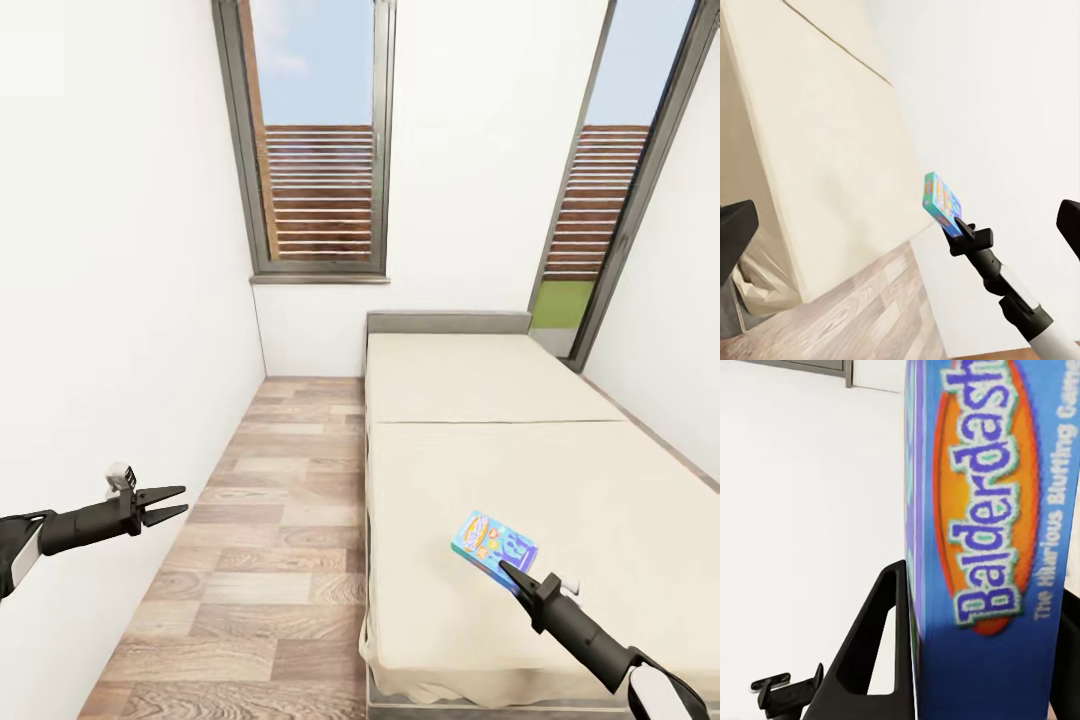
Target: Put all the toys in the child's room - the three board games (two on the bed and one on the table), the two jigsaw puzzles on the table, and the tennis ball on the table - inside the toy box on the table in the child's room.
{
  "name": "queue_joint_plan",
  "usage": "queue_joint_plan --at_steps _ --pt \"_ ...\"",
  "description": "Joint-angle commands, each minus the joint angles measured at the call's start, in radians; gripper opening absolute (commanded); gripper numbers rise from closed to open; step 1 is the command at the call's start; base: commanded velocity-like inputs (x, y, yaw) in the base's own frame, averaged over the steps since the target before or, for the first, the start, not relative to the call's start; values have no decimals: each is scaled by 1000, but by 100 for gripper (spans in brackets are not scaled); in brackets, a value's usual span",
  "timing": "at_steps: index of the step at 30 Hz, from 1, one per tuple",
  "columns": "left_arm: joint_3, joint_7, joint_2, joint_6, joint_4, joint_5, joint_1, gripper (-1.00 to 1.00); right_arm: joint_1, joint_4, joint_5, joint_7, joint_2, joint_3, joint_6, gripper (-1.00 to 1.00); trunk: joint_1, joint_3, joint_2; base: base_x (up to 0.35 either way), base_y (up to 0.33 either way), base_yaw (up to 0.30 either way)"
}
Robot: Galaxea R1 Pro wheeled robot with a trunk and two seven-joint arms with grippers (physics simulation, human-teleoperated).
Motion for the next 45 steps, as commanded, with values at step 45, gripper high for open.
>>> queue_joint_plan --at_steps 45 --pt "1 3 -2 9 0 -3 0 100 -1 -59 -1 -3 -1 3 2 -100 -173 176 315 0 0 0"
